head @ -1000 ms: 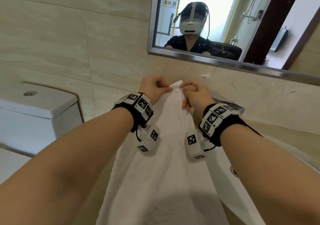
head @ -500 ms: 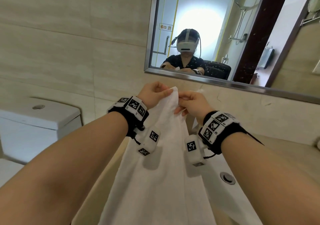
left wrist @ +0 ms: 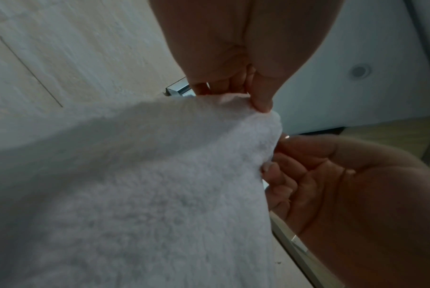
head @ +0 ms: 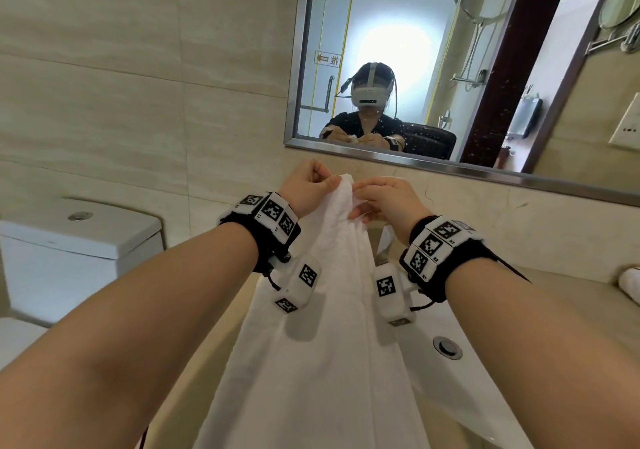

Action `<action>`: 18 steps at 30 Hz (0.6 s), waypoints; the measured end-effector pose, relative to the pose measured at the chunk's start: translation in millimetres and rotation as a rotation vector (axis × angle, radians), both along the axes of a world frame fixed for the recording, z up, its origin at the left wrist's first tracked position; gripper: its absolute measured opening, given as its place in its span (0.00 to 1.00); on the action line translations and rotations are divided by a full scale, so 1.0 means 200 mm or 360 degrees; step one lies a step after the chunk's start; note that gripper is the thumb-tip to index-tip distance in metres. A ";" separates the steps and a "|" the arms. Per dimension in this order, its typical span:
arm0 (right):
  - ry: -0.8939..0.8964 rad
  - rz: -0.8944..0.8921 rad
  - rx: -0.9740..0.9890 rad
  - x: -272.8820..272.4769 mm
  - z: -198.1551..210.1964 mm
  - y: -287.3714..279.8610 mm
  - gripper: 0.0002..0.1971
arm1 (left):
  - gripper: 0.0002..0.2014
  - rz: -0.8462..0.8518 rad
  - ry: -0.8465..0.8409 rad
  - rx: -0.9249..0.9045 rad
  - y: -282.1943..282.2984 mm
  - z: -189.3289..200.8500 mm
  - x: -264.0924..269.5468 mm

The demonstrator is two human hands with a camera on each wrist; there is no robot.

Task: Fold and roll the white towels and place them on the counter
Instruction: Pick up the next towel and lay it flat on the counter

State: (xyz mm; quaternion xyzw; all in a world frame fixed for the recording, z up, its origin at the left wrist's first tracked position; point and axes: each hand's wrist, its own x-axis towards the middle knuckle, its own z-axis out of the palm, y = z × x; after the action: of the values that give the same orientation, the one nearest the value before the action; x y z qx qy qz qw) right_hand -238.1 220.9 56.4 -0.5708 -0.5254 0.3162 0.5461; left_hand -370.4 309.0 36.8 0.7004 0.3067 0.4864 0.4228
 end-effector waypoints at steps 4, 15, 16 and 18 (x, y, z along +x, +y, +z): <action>-0.0045 -0.0013 -0.0003 0.00 0.01 -0.03 0.07 | 0.11 0.0003 -0.0019 0.0039 -0.03 0.01 0.02; -0.0426 -0.0113 0.0037 -0.01 0.04 -0.06 0.17 | 0.14 0.0060 0.0106 0.0179 -0.13 0.10 0.04; -0.0410 -0.0113 0.0038 -0.02 0.05 -0.07 0.15 | 0.14 0.0070 0.0102 0.0201 -0.14 0.11 0.04; -0.0402 -0.0110 0.0023 -0.04 0.09 -0.09 0.11 | 0.14 0.0076 0.0120 0.0250 -0.17 0.15 0.02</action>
State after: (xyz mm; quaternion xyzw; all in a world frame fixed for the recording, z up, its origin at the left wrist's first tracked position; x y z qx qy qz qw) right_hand -245.5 203.3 73.5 -0.6200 -0.5723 0.2190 0.4901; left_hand -365.8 275.8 66.7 0.7418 0.3000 0.4922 0.3428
